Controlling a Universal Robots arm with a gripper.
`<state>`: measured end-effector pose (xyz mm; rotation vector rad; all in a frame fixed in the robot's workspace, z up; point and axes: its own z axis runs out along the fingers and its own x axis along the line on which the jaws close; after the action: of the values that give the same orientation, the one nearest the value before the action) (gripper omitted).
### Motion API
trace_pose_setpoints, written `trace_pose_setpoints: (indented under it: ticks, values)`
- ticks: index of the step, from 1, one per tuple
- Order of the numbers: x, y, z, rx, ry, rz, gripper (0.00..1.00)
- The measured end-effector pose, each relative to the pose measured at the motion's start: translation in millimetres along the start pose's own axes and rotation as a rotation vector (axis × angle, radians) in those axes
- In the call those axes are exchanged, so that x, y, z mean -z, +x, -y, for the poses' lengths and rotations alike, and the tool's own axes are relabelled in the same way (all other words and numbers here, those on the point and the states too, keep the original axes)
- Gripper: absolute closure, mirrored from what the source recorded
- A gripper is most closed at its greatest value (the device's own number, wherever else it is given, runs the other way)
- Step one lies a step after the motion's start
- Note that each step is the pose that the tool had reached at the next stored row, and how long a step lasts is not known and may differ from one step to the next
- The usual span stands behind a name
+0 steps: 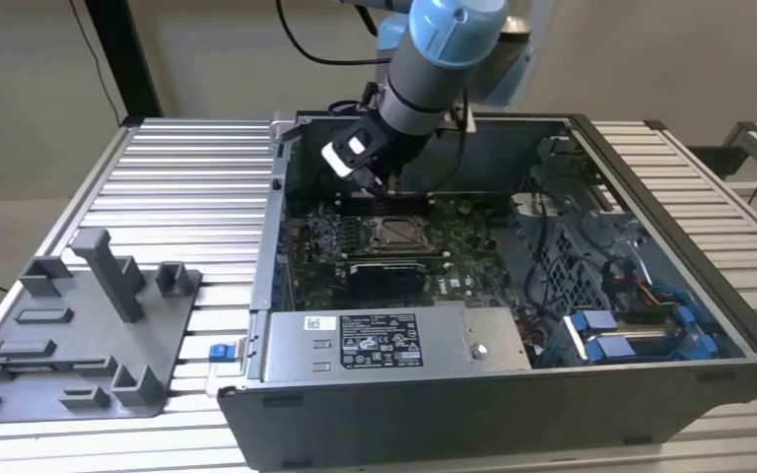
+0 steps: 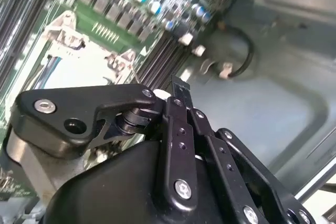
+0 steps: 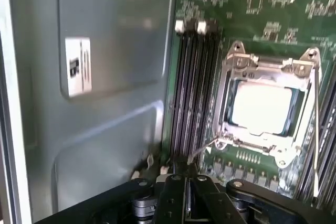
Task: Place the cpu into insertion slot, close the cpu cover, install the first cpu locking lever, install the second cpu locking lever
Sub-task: 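Close the cpu cover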
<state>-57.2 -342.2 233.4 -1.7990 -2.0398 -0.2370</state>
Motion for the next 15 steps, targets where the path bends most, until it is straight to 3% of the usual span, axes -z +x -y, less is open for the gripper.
trace_pose_setpoints:
  ticks: [5,12,15]
  values:
    - [2.1,-1.0,-11.5,-0.001,0.0014,-0.0005,1.00]
    - [2.3,-1.1,-12.2,-0.001,0.0015,0.0002,1.00]
    - [2.3,-1.0,-12.3,-0.002,0.0019,0.0047,1.00]
